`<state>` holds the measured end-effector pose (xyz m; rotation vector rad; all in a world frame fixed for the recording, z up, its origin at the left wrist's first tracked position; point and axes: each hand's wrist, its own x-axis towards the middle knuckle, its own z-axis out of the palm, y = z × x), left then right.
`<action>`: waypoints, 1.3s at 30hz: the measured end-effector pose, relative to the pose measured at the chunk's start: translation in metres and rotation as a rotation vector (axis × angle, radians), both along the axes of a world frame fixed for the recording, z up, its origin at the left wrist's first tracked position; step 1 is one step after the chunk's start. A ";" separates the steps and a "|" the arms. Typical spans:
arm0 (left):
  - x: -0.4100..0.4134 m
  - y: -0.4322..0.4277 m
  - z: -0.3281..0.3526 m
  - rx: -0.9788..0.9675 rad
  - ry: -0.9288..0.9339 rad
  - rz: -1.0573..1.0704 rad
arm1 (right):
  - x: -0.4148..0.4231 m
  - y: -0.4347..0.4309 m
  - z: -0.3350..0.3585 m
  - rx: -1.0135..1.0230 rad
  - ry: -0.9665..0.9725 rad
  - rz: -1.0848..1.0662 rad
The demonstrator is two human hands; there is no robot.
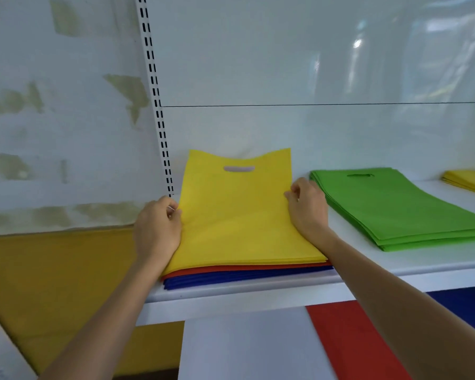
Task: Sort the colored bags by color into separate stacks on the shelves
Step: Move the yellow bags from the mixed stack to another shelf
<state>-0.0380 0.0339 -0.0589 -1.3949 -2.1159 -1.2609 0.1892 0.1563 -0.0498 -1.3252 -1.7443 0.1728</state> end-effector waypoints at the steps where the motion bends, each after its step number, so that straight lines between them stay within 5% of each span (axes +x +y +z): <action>1: 0.000 0.000 0.001 0.008 0.046 0.010 | 0.000 -0.001 0.001 0.042 -0.011 0.003; 12: 0.060 0.016 0.047 0.011 0.079 -0.298 | 0.088 -0.011 0.042 0.199 0.083 0.014; 28: 0.487 0.083 0.033 -0.138 -0.070 -0.999 | 0.528 -0.110 0.062 0.072 -0.040 -0.601; 39: 0.642 0.133 -0.005 -0.242 -0.083 -1.149 | 0.677 -0.086 0.020 -0.029 0.038 -0.679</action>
